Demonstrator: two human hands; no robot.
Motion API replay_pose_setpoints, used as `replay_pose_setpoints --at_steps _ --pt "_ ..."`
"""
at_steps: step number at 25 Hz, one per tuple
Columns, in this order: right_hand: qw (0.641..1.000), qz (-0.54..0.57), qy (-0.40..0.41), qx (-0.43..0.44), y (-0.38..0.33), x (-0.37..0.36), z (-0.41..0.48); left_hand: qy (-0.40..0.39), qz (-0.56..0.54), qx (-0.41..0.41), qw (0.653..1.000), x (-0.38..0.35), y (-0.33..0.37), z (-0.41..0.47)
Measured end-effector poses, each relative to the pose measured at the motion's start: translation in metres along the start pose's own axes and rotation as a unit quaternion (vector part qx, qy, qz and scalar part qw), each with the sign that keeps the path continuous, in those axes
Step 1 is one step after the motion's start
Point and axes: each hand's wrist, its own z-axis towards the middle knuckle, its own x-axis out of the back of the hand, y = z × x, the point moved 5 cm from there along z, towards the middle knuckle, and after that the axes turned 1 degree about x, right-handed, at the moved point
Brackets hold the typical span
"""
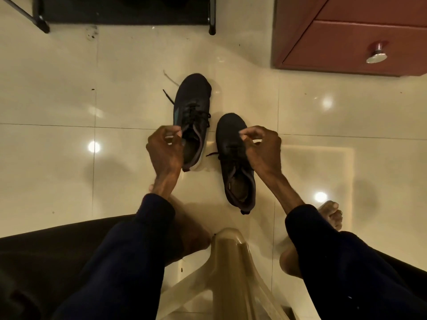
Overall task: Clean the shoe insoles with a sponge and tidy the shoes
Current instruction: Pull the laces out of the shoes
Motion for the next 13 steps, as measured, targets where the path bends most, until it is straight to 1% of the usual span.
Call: replay_pose_setpoints --at_steps 2,4,6,7,9,10,13 --pt "0.999 -0.015 -0.045 0.021 -0.015 -0.030 0.013 -0.023 0.011 -0.037 0.999 -0.002 -0.002 0.027" --pt "0.996 -0.057 -0.063 0.032 -0.024 -0.056 0.026 -0.070 0.030 -0.067 0.995 -0.012 -0.004 0.050" --pt "0.990 -0.111 -0.090 0.020 -0.029 -0.080 0.037 -0.129 0.072 -0.104 0.984 -0.026 0.003 0.066" --pt "0.987 -0.120 -0.107 0.011 -0.031 -0.091 0.040 -0.155 0.110 -0.116 0.975 -0.034 0.008 0.072" --pt "0.989 -0.085 -0.123 -0.001 -0.033 -0.110 0.047 -0.189 0.196 -0.115 0.955 -0.048 0.014 0.083" --pt "0.991 -0.064 -0.116 -0.002 -0.033 -0.115 0.049 -0.198 0.224 -0.103 0.949 -0.053 0.015 0.086" --pt "0.995 -0.064 -0.081 -0.002 -0.025 -0.117 0.046 -0.204 0.261 -0.067 0.941 -0.061 0.009 0.090"
